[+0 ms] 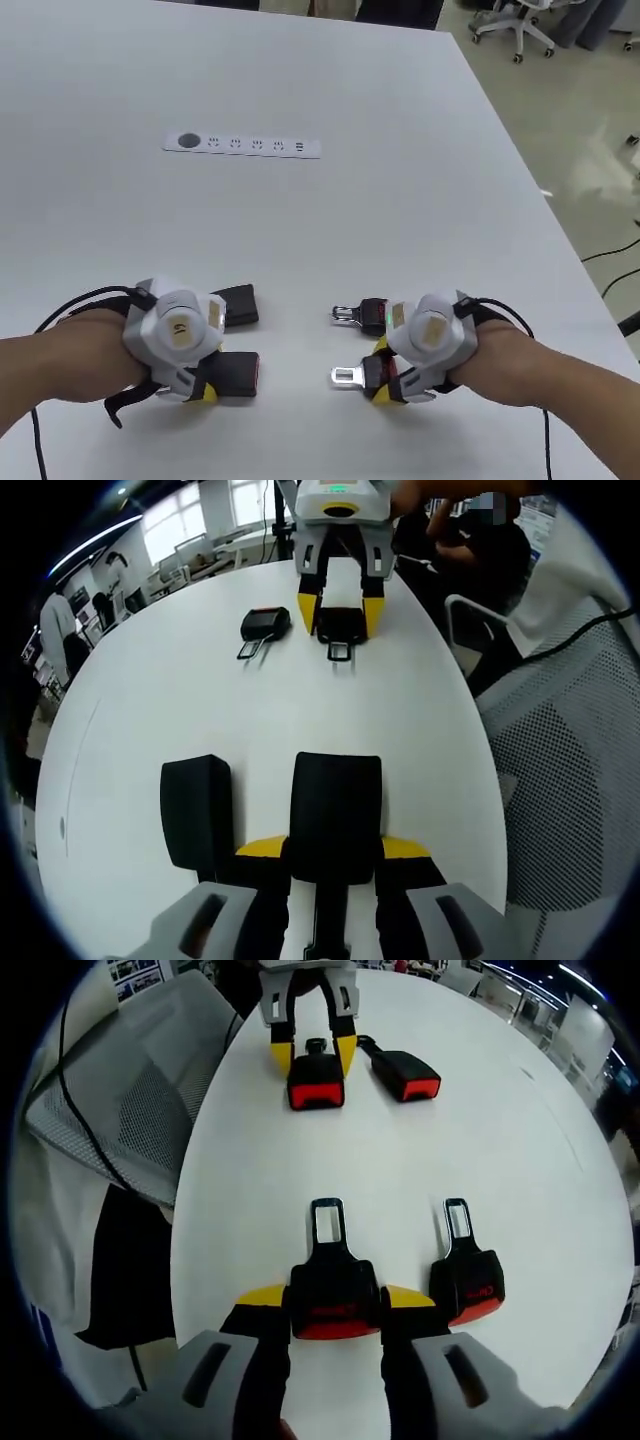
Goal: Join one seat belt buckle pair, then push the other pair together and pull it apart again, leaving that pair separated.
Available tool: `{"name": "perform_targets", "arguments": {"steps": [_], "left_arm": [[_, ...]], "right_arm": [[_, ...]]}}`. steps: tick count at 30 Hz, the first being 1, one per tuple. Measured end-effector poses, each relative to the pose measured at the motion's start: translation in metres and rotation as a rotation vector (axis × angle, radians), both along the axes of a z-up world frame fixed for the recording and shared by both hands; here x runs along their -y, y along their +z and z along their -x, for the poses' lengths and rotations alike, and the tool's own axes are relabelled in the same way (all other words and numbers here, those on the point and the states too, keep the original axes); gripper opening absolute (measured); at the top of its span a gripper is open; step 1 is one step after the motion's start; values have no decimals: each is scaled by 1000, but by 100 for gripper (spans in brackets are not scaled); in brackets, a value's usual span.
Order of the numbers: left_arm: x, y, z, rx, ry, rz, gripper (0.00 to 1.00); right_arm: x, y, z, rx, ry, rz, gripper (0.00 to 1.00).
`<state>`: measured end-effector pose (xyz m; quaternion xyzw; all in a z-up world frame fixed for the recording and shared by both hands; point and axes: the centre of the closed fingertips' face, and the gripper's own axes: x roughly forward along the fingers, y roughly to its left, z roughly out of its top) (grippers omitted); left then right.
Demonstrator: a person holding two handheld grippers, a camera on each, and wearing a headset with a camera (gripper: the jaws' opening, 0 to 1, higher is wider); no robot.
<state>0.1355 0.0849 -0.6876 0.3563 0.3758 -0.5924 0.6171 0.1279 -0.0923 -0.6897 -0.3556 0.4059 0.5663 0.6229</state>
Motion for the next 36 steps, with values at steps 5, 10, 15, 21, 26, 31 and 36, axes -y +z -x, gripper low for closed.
{"name": "perform_targets", "arguments": {"steps": [5, 10, 15, 21, 26, 31, 36], "left_arm": [[1, 2, 1, -2, 5, -1, 34], [2, 5, 3, -2, 4, 2, 34], [2, 5, 3, -1, 3, -1, 34], [2, 5, 4, 0, 3, -2, 34], [1, 3, 3, 0, 7, -3, 34], [0, 2, 1, -1, 13, -4, 34], [0, 1, 1, -1, 15, -8, 34]], "right_arm": [[-15, 0, 3, 4, 5, -16, 33], [-30, -1, 4, 10, 0, -29, 33], [-46, -2, 1, 15, -6, -42, 33], [-67, 0, 2, 26, -21, -69, 33], [-80, 1, 2, 31, -23, -78, 33], [-88, 1, -1, 32, -29, -69, 33], [-92, 2, -1, 36, -33, -59, 33]]}}
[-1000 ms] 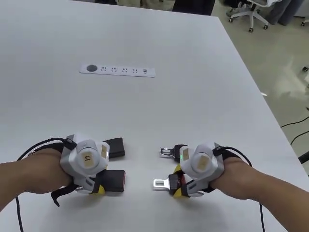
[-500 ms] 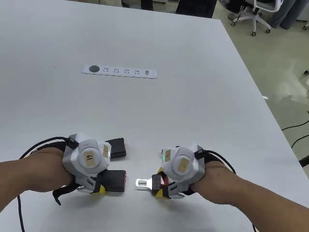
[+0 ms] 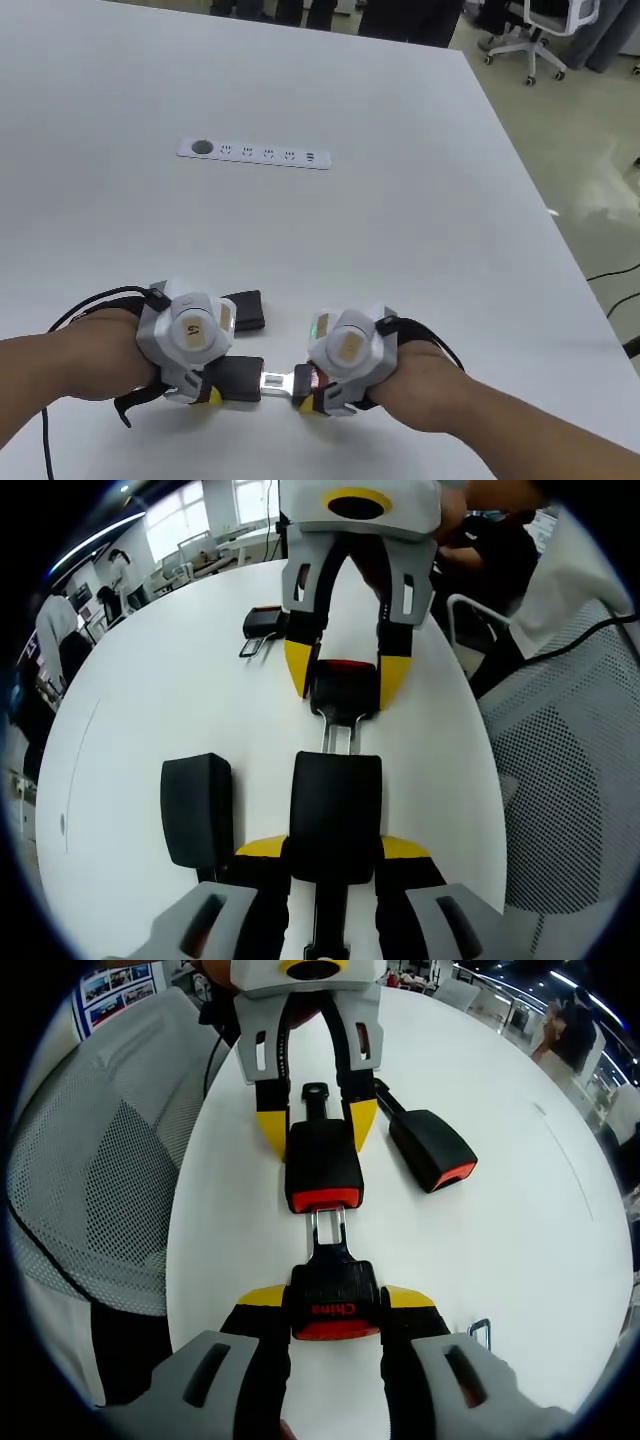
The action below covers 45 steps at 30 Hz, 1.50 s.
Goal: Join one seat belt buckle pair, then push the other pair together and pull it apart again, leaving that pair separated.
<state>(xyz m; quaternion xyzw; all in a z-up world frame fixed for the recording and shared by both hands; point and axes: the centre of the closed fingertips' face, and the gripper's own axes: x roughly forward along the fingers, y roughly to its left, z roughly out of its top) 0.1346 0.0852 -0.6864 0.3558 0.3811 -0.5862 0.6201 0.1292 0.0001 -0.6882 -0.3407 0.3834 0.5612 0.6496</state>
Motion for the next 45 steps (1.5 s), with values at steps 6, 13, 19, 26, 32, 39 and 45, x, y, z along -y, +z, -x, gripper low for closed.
{"name": "perform_targets", "arguments": {"steps": [6, 13, 19, 26, 32, 39, 45], "left_arm": [[-2, -2, -2, -1, 1, -4, 33], [-2, -4, -3, -4, 3, -1, 33], [0, -2, -2, -3, -2, 20, 33], [2, 0, -1, 1, -8, 20, 32], [3, 0, -1, 4, -19, 15, 32], [2, -1, -2, 5, -25, 6, 32], [2, -2, -2, 8, -17, 21, 32]], "right_arm": [[-4, 2, 0, 10, -2, -4, 32], [-12, 2, -3, 26, 23, -19, 32], [-11, 4, -2, 51, 24, -60, 32], [-16, 4, -5, 45, 33, -76, 31], [-20, 5, -4, 42, 26, -83, 31], [-31, 4, -5, 43, 33, -87, 31], [-33, 3, -4, 43, 32, -88, 30]]}}
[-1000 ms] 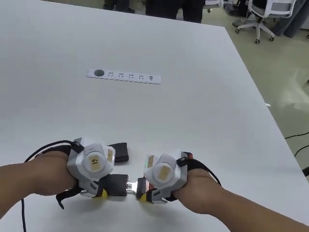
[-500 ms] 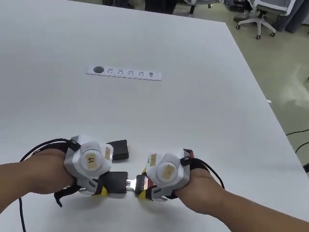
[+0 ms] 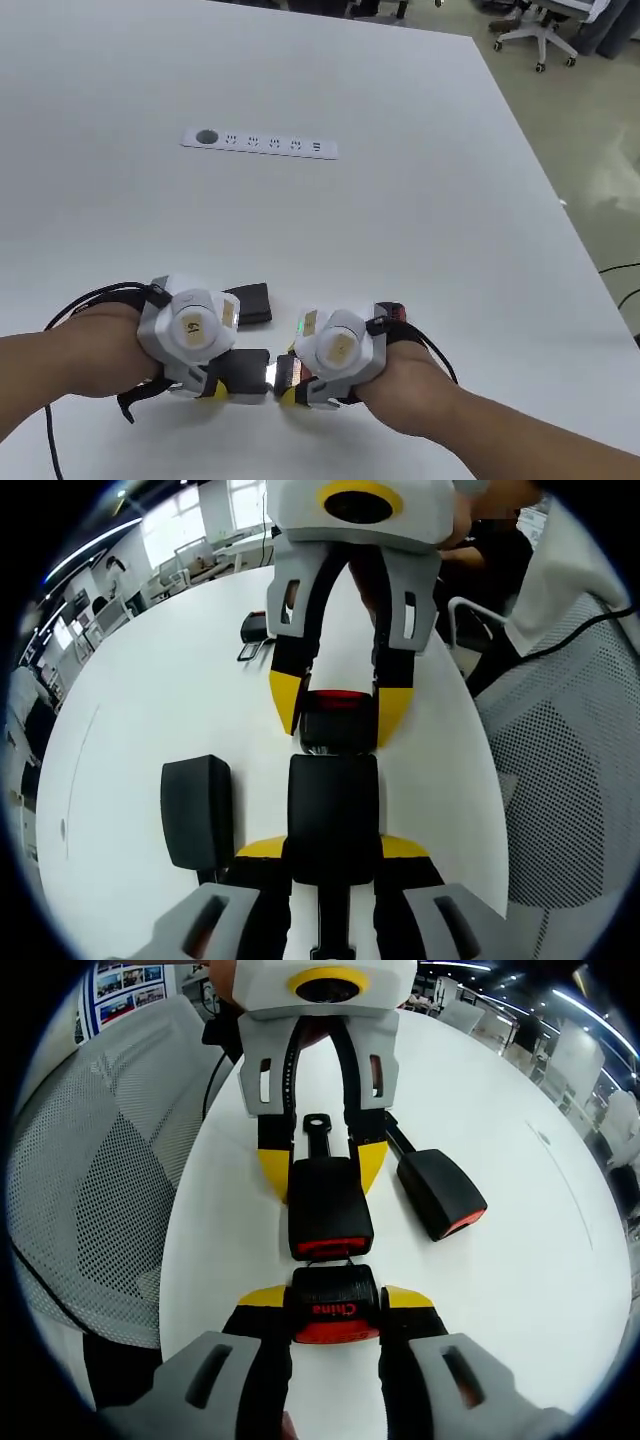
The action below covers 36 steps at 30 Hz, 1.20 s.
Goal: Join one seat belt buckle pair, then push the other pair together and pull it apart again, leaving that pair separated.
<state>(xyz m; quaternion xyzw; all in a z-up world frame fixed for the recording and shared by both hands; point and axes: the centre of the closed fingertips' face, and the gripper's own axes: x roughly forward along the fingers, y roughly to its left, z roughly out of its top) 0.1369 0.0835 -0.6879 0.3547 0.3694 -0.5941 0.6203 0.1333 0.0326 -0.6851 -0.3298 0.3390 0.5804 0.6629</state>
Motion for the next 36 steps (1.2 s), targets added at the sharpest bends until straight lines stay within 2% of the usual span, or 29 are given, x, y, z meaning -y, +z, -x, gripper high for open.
{"name": "perform_targets", "arguments": {"steps": [7, 8, 9, 10, 11, 16, 17, 22, 29, 36], "left_arm": [[1, 1, 1, 2, -16, -15, 32], [0, 1, 2, -1, -19, -19, 32], [0, 2, 2, -1, -16, -14, 32], [0, 3, 2, -2, -14, -12, 32], [1, 3, 3, -2, -10, -8, 32], [0, 2, 1, 0, -7, -11, 32], [0, 3, 1, 0, -6, -13, 32], [-2, 3, 2, 7, -14, -10, 32], [-4, 3, 0, -5, 0, -23, 31], [-6, 0, 0, -11, 28, -7, 30]], "right_arm": [[-2, -1, 0, -3, 3, 3, 30], [-2, 0, -4, 4, -34, -7, 30], [0, -1, -1, 2, 0, 6, 30], [2, -3, -1, 2, 4, 9, 30], [1, -6, -2, 1, 3, 11, 30], [-2, -5, -1, 0, -6, 12, 30], [-4, -3, 1, 1, 19, 12, 30], [0, 0, 2, 5, 25, 20, 30], [3, -1, -1, 1, 42, 26, 30], [4, -1, 0, -3, 41, 23, 30]]}}
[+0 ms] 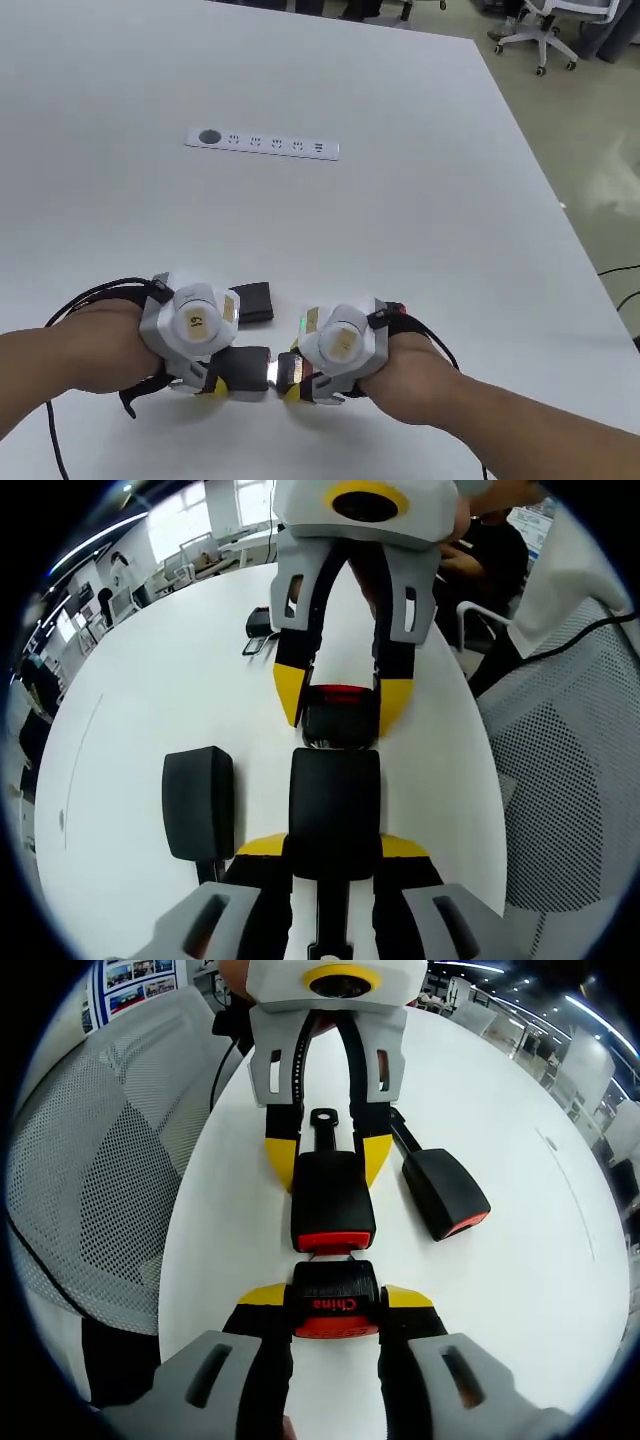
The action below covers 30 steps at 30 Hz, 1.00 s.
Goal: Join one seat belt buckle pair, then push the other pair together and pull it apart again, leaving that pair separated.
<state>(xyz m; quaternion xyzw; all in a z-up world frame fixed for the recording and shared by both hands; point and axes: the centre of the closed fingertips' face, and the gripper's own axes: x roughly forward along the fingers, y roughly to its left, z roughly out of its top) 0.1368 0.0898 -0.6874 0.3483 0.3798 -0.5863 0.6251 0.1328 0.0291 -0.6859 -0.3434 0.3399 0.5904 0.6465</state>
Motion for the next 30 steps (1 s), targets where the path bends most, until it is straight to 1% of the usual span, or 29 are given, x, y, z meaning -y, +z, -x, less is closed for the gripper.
{"name": "perform_targets", "arguments": {"steps": [3, 6, 8, 10, 15, 19, 23, 25, 26, 28, 29, 30], "left_arm": [[0, 0, 0, -2, 4, -6, 31], [1, -1, 0, -19, 22, -13, 31], [2, -1, 1, -18, 22, -23, 32], [0, -1, 0, -14, 21, -29, 32], [1, -1, 0, -17, 41, -22, 34], [1, -2, 0, -15, 35, -21, 34], [1, -1, 1, -10, 26, -23, 35], [-3, -1, 3, -8, 13, -39, 36], [-5, 0, 3, -10, 18, -41, 36], [-5, 7, 2, -7, 39, -18, 36], [-5, 9, 1, -6, 48, -11, 36], [-5, 9, -2, -5, 62, 5, 36]], "right_arm": [[0, 0, 0, -1, -1, 2, 31], [-1, 0, 0, -2, -4, 7, 32], [0, -1, -1, -1, -3, 14, 32], [1, -3, 1, 4, 19, 27, 33], [0, -3, 2, 11, 29, 27, 33], [0, -3, 1, 17, 18, 20, 34], [1, 0, 6, 4, 1, 2, 34], [1, 2, 7, 7, 4, -4, 33], [2, 4, 6, 6, 2, -10, 33], [2, 10, 5, 8, -11, -28, 33], [3, 15, 4, 11, -13, -35, 33], [3, 16, 3, 12, -14, -37, 33]]}}
